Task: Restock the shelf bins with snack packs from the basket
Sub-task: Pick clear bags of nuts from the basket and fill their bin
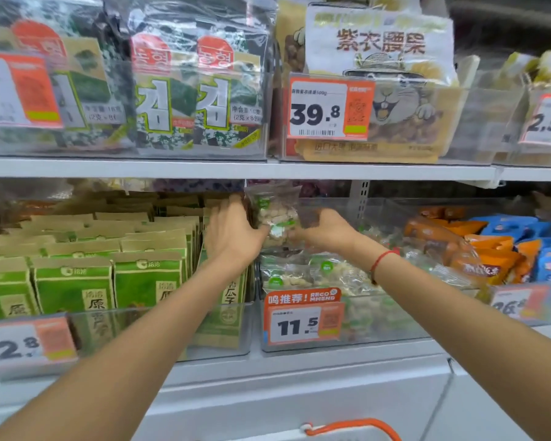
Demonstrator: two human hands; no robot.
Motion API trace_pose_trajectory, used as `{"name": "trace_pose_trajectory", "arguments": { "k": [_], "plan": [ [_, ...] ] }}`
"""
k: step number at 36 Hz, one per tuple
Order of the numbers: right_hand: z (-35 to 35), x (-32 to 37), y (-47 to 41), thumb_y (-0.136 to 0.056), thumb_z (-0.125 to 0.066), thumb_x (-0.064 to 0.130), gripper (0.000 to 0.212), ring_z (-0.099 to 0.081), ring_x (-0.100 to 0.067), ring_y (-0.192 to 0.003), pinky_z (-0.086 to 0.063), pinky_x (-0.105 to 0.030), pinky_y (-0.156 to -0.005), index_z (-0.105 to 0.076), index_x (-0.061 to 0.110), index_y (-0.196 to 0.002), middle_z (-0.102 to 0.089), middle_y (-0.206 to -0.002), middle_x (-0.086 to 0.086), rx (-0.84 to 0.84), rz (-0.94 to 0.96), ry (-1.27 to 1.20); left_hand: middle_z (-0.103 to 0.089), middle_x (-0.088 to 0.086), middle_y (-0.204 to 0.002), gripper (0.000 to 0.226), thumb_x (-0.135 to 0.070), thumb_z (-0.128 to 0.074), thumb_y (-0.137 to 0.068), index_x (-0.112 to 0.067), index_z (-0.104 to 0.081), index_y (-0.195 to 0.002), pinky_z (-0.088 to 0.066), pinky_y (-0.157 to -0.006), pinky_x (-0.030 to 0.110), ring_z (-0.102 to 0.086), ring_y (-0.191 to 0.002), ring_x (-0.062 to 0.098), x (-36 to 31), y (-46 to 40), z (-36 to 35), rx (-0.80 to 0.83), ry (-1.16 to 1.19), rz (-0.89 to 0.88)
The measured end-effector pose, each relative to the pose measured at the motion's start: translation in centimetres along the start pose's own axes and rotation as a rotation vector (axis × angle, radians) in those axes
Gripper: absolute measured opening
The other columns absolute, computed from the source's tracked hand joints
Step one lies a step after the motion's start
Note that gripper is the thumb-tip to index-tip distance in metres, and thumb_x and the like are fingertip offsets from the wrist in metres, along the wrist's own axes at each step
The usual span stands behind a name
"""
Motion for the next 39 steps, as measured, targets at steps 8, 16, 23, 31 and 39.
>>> {"name": "trace_pose_trajectory", "arguments": {
  "k": [8,16,23,31,39],
  "plan": [
    [0.8,0.3,13.8,-0.085,-0.069,0.013,0.026,-0.064,-0.007,-0.08,-0.056,-0.023,-0.067,-0.066,0.026,-0.107,-0.064,-0.101,0.013,0.028,0.492,-0.125,-0.062,-0.023,-0.1,0.017,-0.041,-0.063,-0.085,-0.039,-0.059,-0.101,-0.043,-0.073,0.024,-0.056,-0.092,-0.004,1.2,12.4,4.1,-0.046,0.453,-0.142],
    [-10.6,-7.4,17.5,-0.091,-0.06,0.026,0.017,-0.057,-0.004,-0.076,-0.049,-0.027,-0.073,-0.065,0.032,-0.105,-0.065,-0.089,0.015,0.587,0.398,0.396,-0.06,-0.028,-0.078,0.004,-0.04,-0.057,-0.089,-0.039,-0.06,-0.091,-0.046,-0.068,0.018,-0.056,-0.076,-0.009,8.8,20.1,-0.4,0.321,0.081,-0.026],
    [-20.5,-18.1,18.6,-0.095,-0.05,0.023,0.032,-0.051,-0.02,-0.119,-0.039,-0.031,-0.097,-0.055,0.025,-0.127,-0.058,-0.126,-0.001,0.821,0.296,0.868,-0.062,-0.018,-0.099,0.021,-0.028,-0.047,-0.095,-0.034,-0.06,-0.109,-0.041,-0.072,0.026,-0.061,-0.097,0.01,19.4,25.9,-8.0,0.699,-0.31,0.006],
    [-26.3,-26.4,20.2,-0.084,-0.051,0.001,0.049,-0.041,-0.029,-0.127,-0.041,-0.038,-0.096,-0.043,0.009,-0.132,-0.048,-0.134,-0.012,0.572,0.366,1.144,-0.054,0.001,-0.13,0.037,-0.022,-0.047,-0.097,-0.029,-0.049,-0.134,-0.045,-0.093,0.036,-0.052,-0.117,0.022,31.8,36.0,-12.6,1.039,-0.471,0.273],
    [-27.4,-28.6,21.9,-0.076,-0.067,0.008,0.045,-0.057,-0.025,-0.103,-0.045,-0.031,-0.082,-0.055,0.003,-0.119,-0.064,-0.105,-0.009,0.527,0.401,1.333,-0.041,0.002,-0.144,0.058,-0.03,-0.059,-0.089,-0.023,-0.038,-0.142,-0.038,-0.103,0.038,-0.035,-0.131,0.023,34.3,38.9,-16.6,0.974,-0.361,0.315]
  ]
}}
Point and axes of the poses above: each hand's wrist, its own y-axis away from the middle knuckle, its own z-axis out of the back of the hand, x = y × z, the point moved 6 cm from there along -y, towards the middle knuckle
